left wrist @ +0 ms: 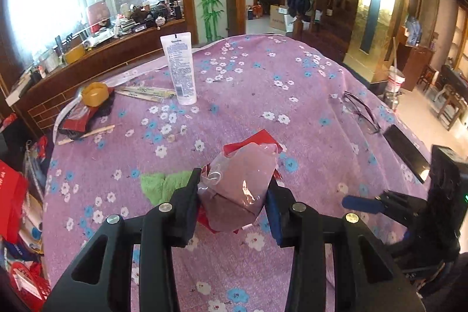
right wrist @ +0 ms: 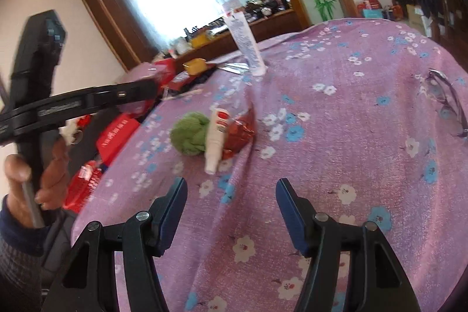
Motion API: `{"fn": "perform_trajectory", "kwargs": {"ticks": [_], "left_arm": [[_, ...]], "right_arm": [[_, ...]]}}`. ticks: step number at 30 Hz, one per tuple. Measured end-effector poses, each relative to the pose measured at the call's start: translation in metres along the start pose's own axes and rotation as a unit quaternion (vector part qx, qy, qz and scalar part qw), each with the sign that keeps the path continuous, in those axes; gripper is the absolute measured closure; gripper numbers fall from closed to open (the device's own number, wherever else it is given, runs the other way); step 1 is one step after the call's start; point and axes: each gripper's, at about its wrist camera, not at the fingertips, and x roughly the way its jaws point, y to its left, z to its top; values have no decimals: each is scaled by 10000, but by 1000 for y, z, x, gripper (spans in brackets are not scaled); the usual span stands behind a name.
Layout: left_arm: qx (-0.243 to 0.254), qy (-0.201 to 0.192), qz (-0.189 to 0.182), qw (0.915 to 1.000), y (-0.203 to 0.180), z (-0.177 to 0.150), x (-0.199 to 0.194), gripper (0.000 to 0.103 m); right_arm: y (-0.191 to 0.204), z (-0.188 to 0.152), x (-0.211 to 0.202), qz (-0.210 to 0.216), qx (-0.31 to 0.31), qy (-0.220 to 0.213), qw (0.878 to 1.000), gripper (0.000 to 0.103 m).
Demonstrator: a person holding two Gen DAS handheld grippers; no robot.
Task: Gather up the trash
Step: 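Lift the pink bag with the left tool while the right tool moves toward the spray bottle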
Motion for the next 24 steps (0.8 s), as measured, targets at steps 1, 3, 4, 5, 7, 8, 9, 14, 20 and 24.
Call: {"fn": "perform_trajectory", "kwargs": {"ticks": [1, 3, 4, 5, 7, 8, 9, 14, 20, 24], "left_arm": [[-28, -12, -31, 10000, -3, 7, 0, 65], [-81, -92, -122, 9999, -11, 21, -3, 65], [-48, -125, -126, 9998, -15, 26, -4, 65], [26, -164, -132, 9998, -22, 33, -5, 65], [202, -248, -136, 9994, -41, 51, -9, 65], [259, -257, -213, 9991, -49, 59, -10, 65], [312, -267, -286, 9987, -57, 65, -11, 65], [701, -557, -570, 9944, -109, 90, -34, 65], [786, -868, -945, 9886, -146, 102, -76, 65], [668, -916, -1087, 9876, -139, 84, -88, 65]], "right_arm": [[-1, 0, -3, -169, -43, -44, 9998, 35], [-9, 0, -9, -168, 89, -133, 9997, 35], [-13, 1, -11, -84, 165, -153, 9997, 35], [-16, 1, -14, -129, 220, -168, 9995, 35], [-20, 0, -23, -312, 234, -323, 9987, 35], [-22, 0, -27, -371, 214, -375, 9984, 36], [-25, 1, -32, -481, 224, -405, 9978, 37], [-49, 12, -75, -551, 597, -687, 9943, 44], [-61, 29, -145, -980, 755, -1403, 9824, 43], [-58, 29, -155, -1216, 767, -1432, 9792, 42]]}}
